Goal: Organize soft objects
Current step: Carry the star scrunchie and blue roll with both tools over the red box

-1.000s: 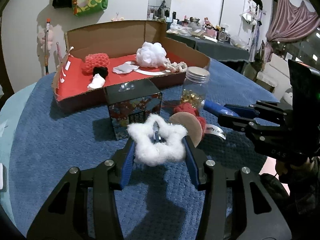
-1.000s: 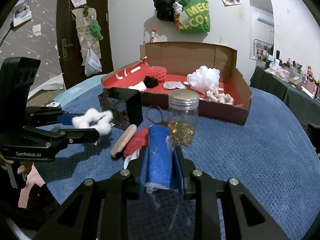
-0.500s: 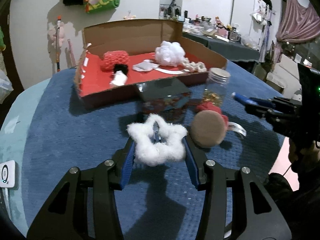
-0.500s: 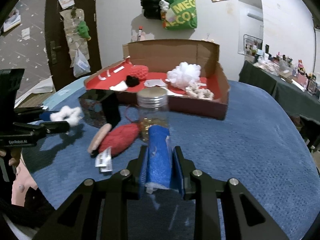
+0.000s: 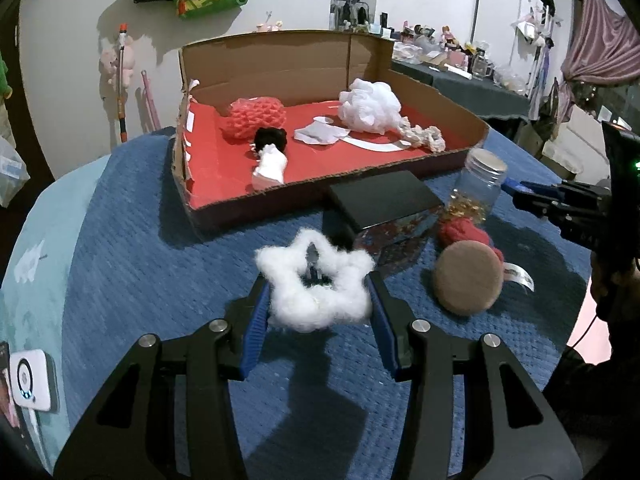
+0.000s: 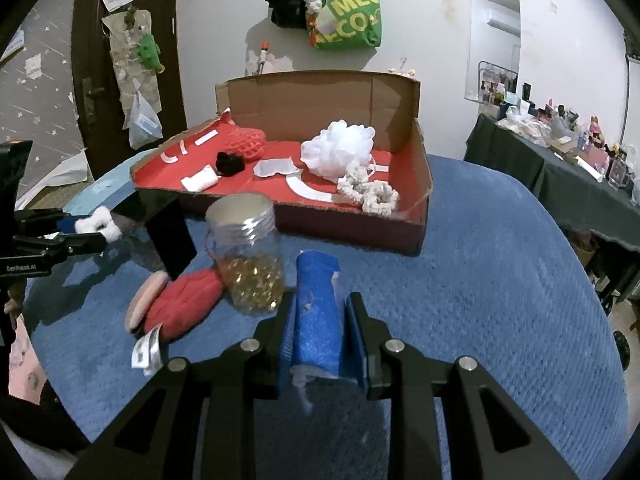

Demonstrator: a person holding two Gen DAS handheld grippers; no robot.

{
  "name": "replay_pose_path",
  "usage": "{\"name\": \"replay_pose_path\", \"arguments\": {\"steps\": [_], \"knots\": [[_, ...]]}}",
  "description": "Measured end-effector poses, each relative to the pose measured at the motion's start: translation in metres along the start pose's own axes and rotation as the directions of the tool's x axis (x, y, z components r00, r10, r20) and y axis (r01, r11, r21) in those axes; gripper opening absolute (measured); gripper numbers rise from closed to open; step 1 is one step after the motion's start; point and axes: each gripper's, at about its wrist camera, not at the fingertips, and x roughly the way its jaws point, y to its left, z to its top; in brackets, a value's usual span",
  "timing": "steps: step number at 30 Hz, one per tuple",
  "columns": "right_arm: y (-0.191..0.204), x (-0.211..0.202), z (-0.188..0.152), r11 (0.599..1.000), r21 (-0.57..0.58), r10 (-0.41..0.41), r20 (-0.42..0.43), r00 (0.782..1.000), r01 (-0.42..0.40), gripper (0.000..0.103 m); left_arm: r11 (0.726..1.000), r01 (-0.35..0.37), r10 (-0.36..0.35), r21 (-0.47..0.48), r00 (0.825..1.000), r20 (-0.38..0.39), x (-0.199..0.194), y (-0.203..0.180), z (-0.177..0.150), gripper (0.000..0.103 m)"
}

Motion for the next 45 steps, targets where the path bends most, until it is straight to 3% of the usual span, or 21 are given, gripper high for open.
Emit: {"name": "replay_pose_path", "arguments": {"steps": [15,26,37,45], "knots": [[-0.007,0.019,0.023,1.000,-0.017,0.006,-0.023,1.000,-0.006,0.027,0.999,-0.039,0.040,0.017,0.999,-0.017,0.008,0.029,0.016,0.044],[-0.008,0.025,0.036,0.999,-0.029,0.025,-0.026,0.999,-0.026,0.027,0.999,-0.028,0.028,0.035,1.000,-0.010,0.009,0.037,0.029,0.044],[-0.019,0.046,0.068,0.986,-0.030,0.162,-0.025,0.986,-0.163,0.027,0.991,0.088,-0.086,0.099,0.996,-0.024,0.029,0.032,0.072,0.044],[-0.016,0.081,0.097,0.975,-0.071,0.204,-0.080,0.976,-0.210,0.027,0.971,0.207,-0.198,0.120,0.977,-0.082,0.068,0.023,0.105,0.044]]}}
